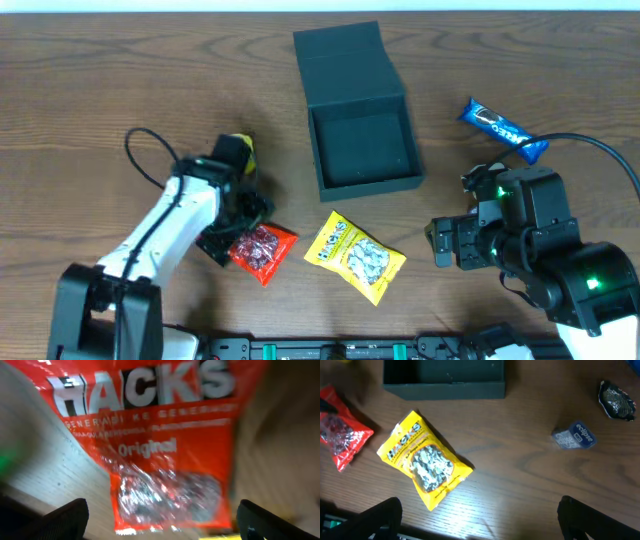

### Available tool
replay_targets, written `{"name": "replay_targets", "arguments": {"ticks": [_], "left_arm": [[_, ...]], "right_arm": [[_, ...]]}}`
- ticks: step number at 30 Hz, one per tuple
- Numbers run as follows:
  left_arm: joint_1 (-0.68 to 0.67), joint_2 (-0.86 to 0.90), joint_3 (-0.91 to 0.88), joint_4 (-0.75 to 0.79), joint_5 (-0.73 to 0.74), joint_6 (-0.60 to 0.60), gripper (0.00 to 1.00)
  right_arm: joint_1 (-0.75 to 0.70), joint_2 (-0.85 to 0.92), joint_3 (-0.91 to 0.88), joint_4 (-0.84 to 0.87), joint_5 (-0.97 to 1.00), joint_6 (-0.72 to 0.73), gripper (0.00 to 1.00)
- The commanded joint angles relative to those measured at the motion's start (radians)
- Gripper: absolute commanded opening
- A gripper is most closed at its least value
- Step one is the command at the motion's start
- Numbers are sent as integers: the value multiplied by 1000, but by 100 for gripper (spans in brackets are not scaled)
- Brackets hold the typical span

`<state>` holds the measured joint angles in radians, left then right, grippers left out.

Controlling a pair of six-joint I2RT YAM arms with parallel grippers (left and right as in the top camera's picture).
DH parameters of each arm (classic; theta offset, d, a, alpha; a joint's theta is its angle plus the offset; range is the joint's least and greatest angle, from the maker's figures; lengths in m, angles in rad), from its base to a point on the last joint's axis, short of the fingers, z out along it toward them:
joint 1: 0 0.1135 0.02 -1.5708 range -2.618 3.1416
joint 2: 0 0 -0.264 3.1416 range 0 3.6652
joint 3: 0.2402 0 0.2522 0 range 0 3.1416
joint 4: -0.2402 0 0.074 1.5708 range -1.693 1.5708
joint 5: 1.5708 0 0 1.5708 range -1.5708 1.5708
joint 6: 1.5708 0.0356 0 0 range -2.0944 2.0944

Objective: Pack container
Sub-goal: 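Lower the left gripper and grasp the red HACKS bag top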

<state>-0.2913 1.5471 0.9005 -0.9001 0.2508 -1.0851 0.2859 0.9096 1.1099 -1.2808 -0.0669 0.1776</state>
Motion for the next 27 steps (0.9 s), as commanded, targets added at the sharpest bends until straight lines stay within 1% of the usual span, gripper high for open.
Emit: {"name": "replay_targets", "arguments": {"ticks": [1, 4, 10, 11, 12, 13, 20, 21, 27], "left_arm": [[-11, 3, -41, 37, -22, -46, 95], [-11, 3, -62, 69, -22, -54, 95], [-11, 3, -63, 83, -25, -69, 95], [-11, 3, -63, 85, -26, -73, 96], [-11, 3, -63, 86, -26, -76, 100], [-11, 3, -63, 88, -26, -83, 95], [-11, 3, -63, 89, -45, -94, 79], [-11, 3, -63, 89, -45, -94, 74], [-11, 3, -63, 89, -52, -94, 69]], "right_arm": [[9, -2, 5, 2, 14, -11, 99], [9, -2, 5, 2, 14, -11, 99], [9, -2, 5, 2, 14, -10, 99], [9, -2, 5, 2, 14, -10, 99], [9, -2, 5, 1, 14, -10, 99], [9, -2, 5, 2, 14, -10, 99], [9, -2, 5, -3, 13, -10, 99], [9, -2, 5, -3, 13, -10, 99], [9, -2, 5, -3, 13, -10, 99]]}}
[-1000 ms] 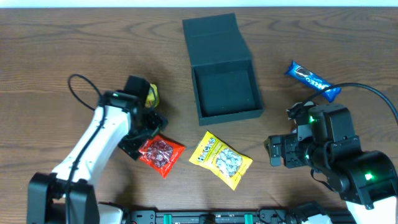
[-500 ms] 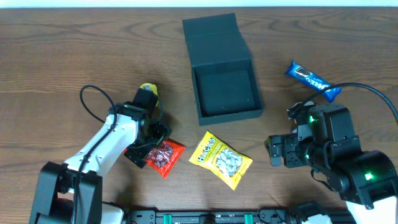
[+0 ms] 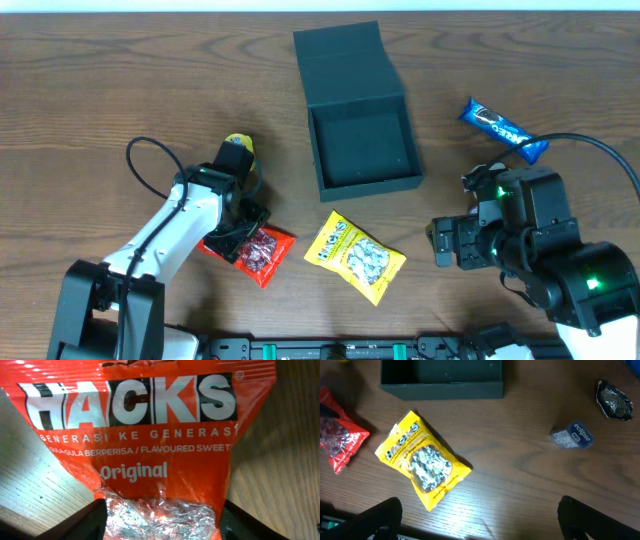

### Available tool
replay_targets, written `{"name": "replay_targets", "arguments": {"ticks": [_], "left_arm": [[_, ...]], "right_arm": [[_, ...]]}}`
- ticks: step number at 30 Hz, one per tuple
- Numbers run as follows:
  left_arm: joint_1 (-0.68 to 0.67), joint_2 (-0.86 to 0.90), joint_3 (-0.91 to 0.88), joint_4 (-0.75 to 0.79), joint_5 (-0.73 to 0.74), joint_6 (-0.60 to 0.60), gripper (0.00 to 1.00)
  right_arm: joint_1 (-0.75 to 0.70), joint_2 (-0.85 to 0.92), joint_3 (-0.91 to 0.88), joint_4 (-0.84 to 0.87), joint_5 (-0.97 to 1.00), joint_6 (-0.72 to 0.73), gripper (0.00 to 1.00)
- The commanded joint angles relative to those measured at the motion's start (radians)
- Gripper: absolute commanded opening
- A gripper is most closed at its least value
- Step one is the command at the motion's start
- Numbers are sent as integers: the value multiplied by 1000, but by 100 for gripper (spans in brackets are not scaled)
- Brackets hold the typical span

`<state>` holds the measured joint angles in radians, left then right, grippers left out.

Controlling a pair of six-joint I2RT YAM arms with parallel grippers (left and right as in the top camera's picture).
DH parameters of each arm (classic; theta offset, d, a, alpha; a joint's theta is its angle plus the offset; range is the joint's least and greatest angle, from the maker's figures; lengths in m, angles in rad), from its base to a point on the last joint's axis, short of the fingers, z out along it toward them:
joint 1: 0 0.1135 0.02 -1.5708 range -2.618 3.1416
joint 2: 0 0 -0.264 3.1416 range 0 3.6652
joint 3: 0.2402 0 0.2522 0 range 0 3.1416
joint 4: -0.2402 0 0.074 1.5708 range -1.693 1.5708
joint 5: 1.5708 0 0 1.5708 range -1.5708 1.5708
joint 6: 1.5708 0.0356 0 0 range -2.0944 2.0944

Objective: Pack container
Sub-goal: 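Lower the left gripper and grasp the red HACKS bag top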

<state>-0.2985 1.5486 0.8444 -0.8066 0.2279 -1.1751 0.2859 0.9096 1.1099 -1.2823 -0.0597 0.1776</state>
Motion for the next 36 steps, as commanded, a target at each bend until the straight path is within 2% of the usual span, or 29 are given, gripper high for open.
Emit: {"name": "replay_targets", "arguments": {"ticks": [1, 6, 26, 30, 36], "left_arm": [[-3, 2, -7, -5, -29, -3, 68], [-4, 2, -7, -5, -35, -4, 73], [-5, 6, -7, 5, -72, -19, 79], [-23, 44, -7, 10, -71, -31, 83], [-43, 79, -7, 22, -70, -38, 83]], "right_arm": [[9, -2, 5, -1, 6, -10, 99], [9, -2, 5, -1, 6, -10, 99], [9, -2, 5, 0, 6, -10, 99], [9, -2, 5, -1, 6, -10, 99], [9, -2, 5, -1, 6, -10, 99]]}}
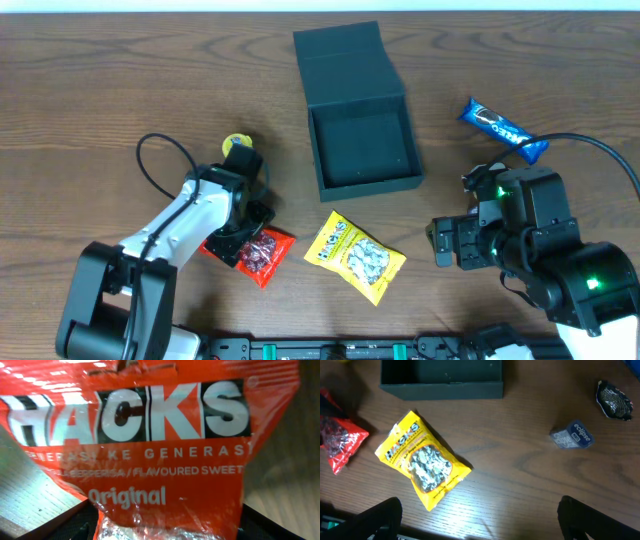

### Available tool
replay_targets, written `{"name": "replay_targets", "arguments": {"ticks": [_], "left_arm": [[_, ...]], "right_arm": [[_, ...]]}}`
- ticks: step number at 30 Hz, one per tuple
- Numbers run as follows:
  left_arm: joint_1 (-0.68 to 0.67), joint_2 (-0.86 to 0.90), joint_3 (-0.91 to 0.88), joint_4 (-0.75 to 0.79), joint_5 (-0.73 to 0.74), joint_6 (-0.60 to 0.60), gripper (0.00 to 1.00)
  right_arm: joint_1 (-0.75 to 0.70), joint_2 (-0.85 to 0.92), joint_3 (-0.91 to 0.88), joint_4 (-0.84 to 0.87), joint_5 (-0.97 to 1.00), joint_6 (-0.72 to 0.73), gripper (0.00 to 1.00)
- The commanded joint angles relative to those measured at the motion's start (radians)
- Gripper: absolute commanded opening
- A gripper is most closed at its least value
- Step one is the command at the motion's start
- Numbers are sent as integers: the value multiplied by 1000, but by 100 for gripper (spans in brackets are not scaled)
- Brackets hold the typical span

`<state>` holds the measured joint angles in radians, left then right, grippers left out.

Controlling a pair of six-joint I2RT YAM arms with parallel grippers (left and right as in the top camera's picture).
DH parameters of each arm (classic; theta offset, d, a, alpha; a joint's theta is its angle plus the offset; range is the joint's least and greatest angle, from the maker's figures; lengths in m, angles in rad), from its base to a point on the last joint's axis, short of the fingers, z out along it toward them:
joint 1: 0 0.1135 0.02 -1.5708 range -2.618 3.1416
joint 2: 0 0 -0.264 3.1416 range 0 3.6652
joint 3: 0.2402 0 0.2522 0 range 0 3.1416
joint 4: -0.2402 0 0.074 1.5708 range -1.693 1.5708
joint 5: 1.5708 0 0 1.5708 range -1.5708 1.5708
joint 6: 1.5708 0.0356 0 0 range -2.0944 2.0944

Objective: Pack container
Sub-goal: 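Lower the left gripper and grasp the red HACKS bag top, then lift the red bag and carry it into the black box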

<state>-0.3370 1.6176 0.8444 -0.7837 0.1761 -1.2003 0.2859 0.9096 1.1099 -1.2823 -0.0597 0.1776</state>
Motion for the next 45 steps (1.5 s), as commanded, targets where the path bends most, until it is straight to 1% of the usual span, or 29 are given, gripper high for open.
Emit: {"name": "replay_targets", "arguments": {"ticks": [1, 8, 15, 18, 20, 23, 24, 25, 28, 29, 31, 33, 34, 35, 39, 45], "left_arm": [[-4, 9, -7, -1, -19, -13, 83], [-4, 7, -5, -14, -22, -12, 83], [-4, -26, 37, -76, -47, -8, 83], [-4, -24, 37, -74, -49, -8, 80], [-4, -23, 37, -72, -48, -9, 76], [-4, -23, 37, -71, -49, -12, 65], [-4, -23, 37, -71, -49, -12, 60], [-4, -23, 37, -72, -48, -12, 49], [-4, -23, 37, -76, -48, -12, 33], [-4, -23, 37, -78, -49, -11, 30], [-4, -23, 37, -84, -50, -11, 20], [-4, -23, 37, -84, -50, -12, 15], [-4, -23, 37, -84, -50, -12, 9], [-4, -23, 37, -85, -50, -12, 6], [-4, -23, 37, -120, -57, -11, 6], [-4, -60, 38, -222, -129, -9, 6]], "right_arm": [[9, -2, 5, -1, 6, -10, 99], [9, -2, 5, 3, 6, -10, 99], [9, -2, 5, 7, 6, -11, 99], [9, -2, 5, 7, 6, -10, 99], [9, -2, 5, 7, 6, -11, 99], [9, -2, 5, 6, 6, -10, 99], [9, -2, 5, 6, 6, -10, 99], [9, -2, 5, 6, 6, -11, 99], [9, -2, 5, 3, 6, -10, 99], [9, -2, 5, 3, 6, -10, 99], [9, -2, 5, 3, 6, -10, 99], [9, -2, 5, 3, 6, -11, 99], [9, -2, 5, 3, 6, -10, 99], [9, -2, 5, 3, 6, -10, 99], [9, -2, 5, 4, 6, -10, 99], [9, -2, 5, 8, 7, -11, 99]]}}
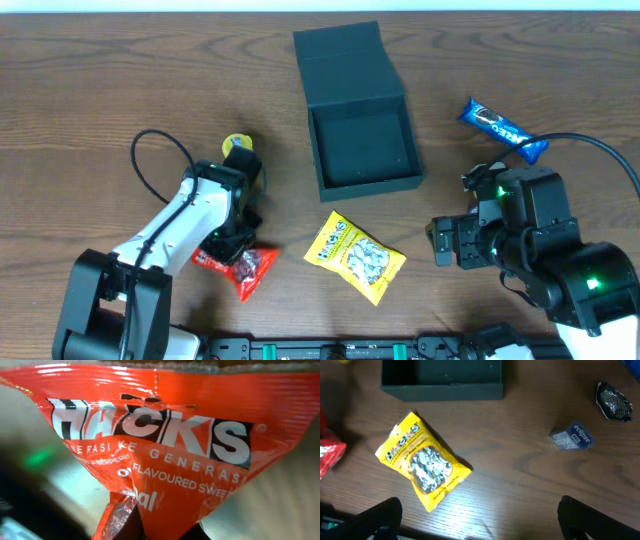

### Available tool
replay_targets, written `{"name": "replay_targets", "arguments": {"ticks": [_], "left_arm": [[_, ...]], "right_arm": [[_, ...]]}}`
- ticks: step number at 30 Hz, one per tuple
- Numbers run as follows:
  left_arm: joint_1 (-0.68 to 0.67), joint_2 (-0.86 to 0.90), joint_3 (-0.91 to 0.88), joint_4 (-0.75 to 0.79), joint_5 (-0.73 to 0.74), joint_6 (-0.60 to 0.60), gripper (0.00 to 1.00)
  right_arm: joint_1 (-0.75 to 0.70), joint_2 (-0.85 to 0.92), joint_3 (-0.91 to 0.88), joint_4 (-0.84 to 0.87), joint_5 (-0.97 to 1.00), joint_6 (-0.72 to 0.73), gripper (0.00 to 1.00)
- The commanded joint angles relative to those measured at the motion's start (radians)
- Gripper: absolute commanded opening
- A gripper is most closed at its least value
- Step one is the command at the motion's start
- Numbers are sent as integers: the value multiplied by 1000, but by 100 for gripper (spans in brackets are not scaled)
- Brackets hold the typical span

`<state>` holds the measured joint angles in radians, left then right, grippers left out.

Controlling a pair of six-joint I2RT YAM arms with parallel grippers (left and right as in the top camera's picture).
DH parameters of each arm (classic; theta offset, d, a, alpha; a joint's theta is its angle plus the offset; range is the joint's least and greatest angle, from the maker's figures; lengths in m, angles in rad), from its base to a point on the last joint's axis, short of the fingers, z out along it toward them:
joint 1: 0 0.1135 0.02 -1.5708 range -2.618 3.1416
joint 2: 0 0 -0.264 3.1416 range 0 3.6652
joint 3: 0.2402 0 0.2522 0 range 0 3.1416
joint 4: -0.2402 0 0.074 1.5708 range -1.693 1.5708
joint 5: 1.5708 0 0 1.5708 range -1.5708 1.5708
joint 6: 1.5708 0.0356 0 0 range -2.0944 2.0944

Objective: Pack container
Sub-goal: 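Lift the red bag and carry it into the black box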

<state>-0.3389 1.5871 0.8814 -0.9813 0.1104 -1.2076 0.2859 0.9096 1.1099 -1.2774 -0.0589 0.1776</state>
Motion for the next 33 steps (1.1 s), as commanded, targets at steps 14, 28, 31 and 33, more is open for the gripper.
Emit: {"name": "replay_targets", "arguments": {"ticks": [14, 28, 31, 33], "left_arm": [[-161, -263, 321, -138, -13, 518, 5], [-263, 371, 1062, -270, -3, 746, 6], [-264, 423, 1087, -223, 31, 711, 6], [-264, 450, 1087, -179, 48, 679, 6]], "right_arm": [[9, -2, 5, 10, 6, -11, 99], [9, -2, 5, 5, 7, -11, 99], [9, -2, 5, 5, 7, -11, 99], [9, -2, 5, 6, 14, -11, 99]]}}
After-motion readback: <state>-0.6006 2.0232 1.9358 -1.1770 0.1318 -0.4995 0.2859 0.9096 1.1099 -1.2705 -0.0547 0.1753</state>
